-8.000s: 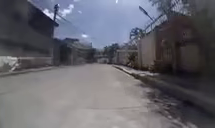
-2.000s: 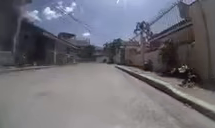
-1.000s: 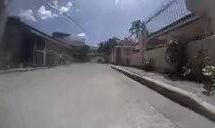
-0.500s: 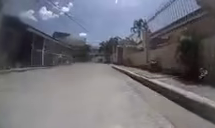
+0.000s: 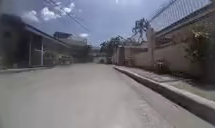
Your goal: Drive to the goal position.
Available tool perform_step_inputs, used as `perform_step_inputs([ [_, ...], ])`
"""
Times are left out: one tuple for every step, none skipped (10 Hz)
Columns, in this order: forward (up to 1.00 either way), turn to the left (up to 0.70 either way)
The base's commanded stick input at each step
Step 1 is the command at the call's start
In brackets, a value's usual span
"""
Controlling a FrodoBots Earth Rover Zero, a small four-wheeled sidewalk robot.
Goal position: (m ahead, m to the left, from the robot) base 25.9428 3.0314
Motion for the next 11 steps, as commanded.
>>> perform_step_inputs([
  [0.85,0.00],
  [0.85,0.00],
  [0.85,0.00],
  [0.85,0.00],
  [0.85,0.00],
  [0.85,0.00],
  [0.85,0.00],
  [0.85,0.00],
  [0.85,0.00],
  [0.85,0.00],
  [0.85,0.00],
])
